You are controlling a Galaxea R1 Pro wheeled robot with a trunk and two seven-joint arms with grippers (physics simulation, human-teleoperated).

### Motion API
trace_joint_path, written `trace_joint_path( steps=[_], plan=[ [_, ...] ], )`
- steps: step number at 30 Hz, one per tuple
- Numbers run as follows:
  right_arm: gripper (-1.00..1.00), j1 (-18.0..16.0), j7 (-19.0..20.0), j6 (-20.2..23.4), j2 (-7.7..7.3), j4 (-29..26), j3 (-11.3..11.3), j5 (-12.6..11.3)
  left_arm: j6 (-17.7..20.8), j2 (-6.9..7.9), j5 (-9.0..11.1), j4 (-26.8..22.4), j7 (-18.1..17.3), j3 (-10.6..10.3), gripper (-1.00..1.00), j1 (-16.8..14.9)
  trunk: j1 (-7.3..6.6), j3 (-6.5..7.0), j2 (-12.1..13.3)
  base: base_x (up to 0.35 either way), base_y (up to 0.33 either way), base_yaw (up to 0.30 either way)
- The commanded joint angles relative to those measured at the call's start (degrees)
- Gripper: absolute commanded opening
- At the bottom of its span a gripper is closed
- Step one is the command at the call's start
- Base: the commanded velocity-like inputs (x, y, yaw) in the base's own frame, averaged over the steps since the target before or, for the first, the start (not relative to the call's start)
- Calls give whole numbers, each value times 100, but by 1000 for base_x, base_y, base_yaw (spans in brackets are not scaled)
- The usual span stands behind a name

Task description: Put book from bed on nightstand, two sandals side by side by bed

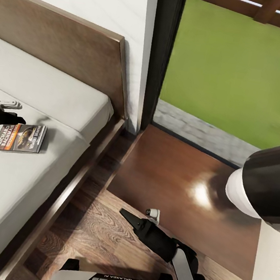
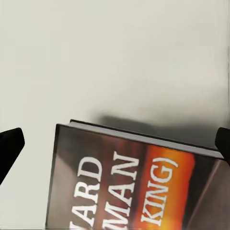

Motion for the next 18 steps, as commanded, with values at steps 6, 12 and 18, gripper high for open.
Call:
trace_joint_path(
  steps=[6,12,18],
  plan=[
    [100,-2,-5,33,1,1,2,-33,18,-1,-59,-10,-43,39,100,-3,-1,-2,-1,-89,-93,0],
    [100,-2,-6,32,1,1,2,-33,21,0,-57,-7,-43,39,100,-2,-1,-2,-1,-109,-94,0],
    [100,-2,-6,32,1,1,0,-33,23,0,-56,-7,-43,39,100,-4,-1,-2,-1,-113,-81,0]
  ],
)
